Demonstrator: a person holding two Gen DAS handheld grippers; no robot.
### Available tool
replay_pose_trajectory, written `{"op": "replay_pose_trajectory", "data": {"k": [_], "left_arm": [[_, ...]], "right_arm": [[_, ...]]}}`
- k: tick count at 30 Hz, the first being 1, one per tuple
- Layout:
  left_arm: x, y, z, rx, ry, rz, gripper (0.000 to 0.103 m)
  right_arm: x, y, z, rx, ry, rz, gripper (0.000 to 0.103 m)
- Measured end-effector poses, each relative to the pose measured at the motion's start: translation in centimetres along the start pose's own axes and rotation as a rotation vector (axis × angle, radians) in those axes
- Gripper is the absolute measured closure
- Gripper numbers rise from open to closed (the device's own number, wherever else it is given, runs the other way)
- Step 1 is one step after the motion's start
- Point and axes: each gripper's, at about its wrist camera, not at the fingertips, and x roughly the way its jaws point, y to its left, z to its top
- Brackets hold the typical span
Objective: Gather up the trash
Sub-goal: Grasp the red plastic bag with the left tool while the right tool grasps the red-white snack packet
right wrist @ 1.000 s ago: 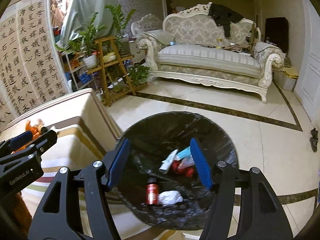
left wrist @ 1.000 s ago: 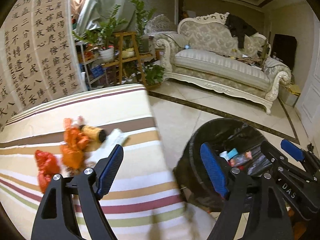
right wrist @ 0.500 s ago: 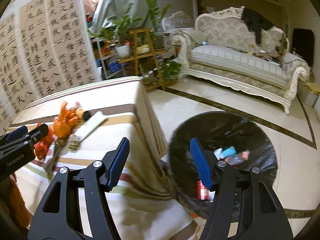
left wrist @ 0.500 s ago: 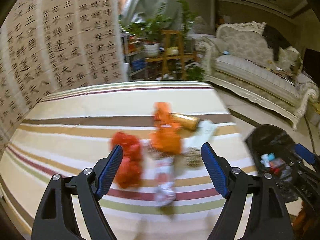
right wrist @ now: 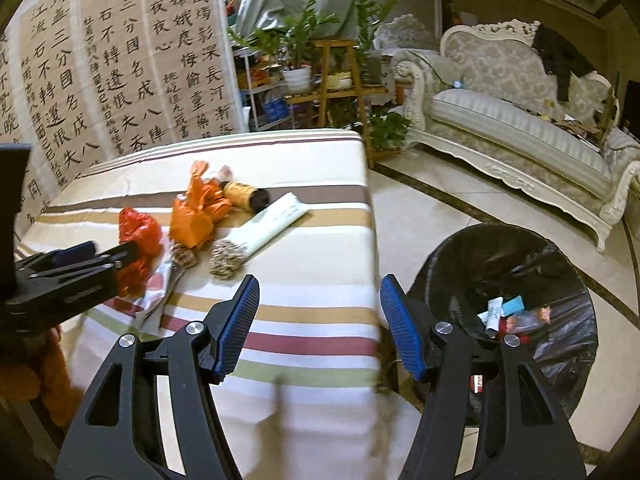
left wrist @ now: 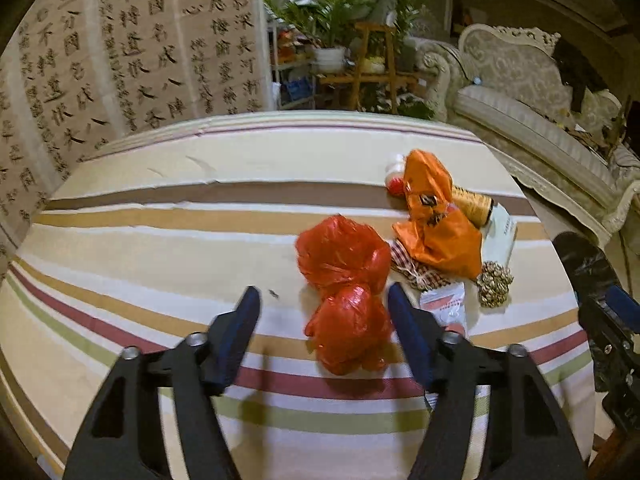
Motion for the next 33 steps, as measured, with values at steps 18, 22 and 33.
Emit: {"op": "replay_pose_trajectory", "data": {"k": [18,22,33], "left_arm": [[-3.0,4.0,-2.5,-0.020,-0.031,-0.009,0.070],[-3.7,5.8,-2.9,-0.040,-0.037,0.014,0.070],[-3.9,8.4,-3.5,-0.094,-0.038,0.033,0.070]], "right_arm": [[0.3,6.5,0.1,-0.084,0.032,0.102,0.042],[1.1,8.5,0.1,-0.117,0.051,0.124,0.042],[3.7,11.5,-0.3,-0.167,0.171,0.151,0.085]]}}
